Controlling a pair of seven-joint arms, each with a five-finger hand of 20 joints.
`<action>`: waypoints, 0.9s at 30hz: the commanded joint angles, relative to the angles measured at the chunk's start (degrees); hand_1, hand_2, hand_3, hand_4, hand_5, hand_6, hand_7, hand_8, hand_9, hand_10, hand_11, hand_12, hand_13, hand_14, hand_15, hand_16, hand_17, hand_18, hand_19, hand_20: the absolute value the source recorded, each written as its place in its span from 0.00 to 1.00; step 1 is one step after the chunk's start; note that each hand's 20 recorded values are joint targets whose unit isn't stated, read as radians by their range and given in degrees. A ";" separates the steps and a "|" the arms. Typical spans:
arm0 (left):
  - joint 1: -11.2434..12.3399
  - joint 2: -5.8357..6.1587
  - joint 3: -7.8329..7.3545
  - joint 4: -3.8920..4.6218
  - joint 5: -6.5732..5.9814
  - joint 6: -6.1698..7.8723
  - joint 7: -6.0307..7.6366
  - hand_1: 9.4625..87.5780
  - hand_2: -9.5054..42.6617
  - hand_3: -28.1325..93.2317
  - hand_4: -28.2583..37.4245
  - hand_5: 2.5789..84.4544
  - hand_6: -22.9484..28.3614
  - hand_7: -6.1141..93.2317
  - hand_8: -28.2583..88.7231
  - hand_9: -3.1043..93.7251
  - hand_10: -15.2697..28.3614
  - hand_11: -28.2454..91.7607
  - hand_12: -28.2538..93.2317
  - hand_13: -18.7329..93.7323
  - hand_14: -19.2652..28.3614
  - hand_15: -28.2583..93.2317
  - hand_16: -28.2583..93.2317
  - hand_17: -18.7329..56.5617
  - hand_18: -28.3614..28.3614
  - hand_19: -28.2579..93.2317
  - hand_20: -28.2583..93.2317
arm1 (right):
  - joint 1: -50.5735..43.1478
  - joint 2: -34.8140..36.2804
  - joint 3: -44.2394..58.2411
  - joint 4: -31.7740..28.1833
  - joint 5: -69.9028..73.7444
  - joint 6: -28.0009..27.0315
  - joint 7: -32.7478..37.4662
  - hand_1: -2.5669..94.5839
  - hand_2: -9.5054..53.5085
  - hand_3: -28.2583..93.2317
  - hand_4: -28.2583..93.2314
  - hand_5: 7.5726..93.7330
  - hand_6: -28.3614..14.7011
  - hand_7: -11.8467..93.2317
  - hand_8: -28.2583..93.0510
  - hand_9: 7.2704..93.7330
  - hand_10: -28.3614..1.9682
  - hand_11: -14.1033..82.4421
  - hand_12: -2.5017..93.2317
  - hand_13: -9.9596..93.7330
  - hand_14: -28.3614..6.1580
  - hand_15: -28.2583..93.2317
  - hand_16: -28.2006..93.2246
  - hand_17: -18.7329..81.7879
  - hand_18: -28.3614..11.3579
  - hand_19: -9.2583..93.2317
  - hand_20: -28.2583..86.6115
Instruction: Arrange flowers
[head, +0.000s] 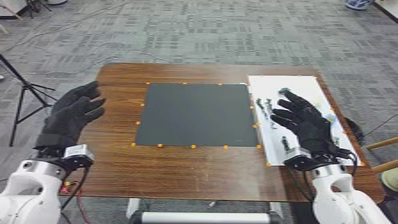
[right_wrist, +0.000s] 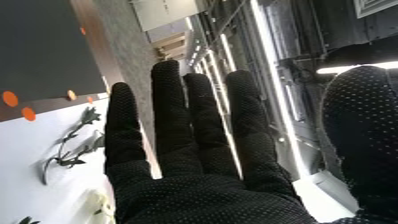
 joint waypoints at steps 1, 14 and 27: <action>1.26 -1.04 -1.25 -0.81 -0.06 -0.59 -0.54 0.29 0.00 0.77 0.04 0.25 0.48 0.42 0.10 0.20 0.58 0.54 0.32 0.27 0.67 0.66 0.15 0.14 0.84 0.58 0.32 | 0.23 -0.24 -0.43 -0.43 -3.35 0.98 -0.16 0.22 0.07 0.96 0.00 0.36 0.57 0.37 0.12 0.36 0.50 0.35 0.27 0.42 0.48 0.56 0.38 0.27 0.17 0.55 0.45; 0.29 0.01 -2.45 -0.59 -0.59 -0.83 0.26 0.27 0.00 0.78 0.02 0.25 0.48 0.41 0.10 0.20 0.58 0.54 0.32 0.27 0.67 0.66 0.15 0.14 0.84 0.58 0.32 | 0.30 0.00 -1.91 -0.53 -3.18 3.88 -0.80 0.22 0.06 0.96 0.00 0.35 0.58 0.37 0.12 0.36 0.50 0.35 0.27 0.42 0.48 0.56 0.38 0.27 0.17 0.55 0.45; 5.16 -1.20 -7.28 -2.43 -0.24 -2.31 -1.16 0.26 0.00 0.79 0.00 0.23 0.48 0.40 0.11 0.18 0.58 0.52 0.33 0.25 0.66 0.64 0.16 0.13 0.83 0.57 0.32 | 1.02 4.22 -1.78 -1.29 -7.05 7.66 -0.09 0.22 0.05 0.96 0.00 0.34 0.58 0.37 0.12 0.35 0.51 0.32 0.26 0.36 0.48 0.51 0.38 0.27 0.19 0.53 0.44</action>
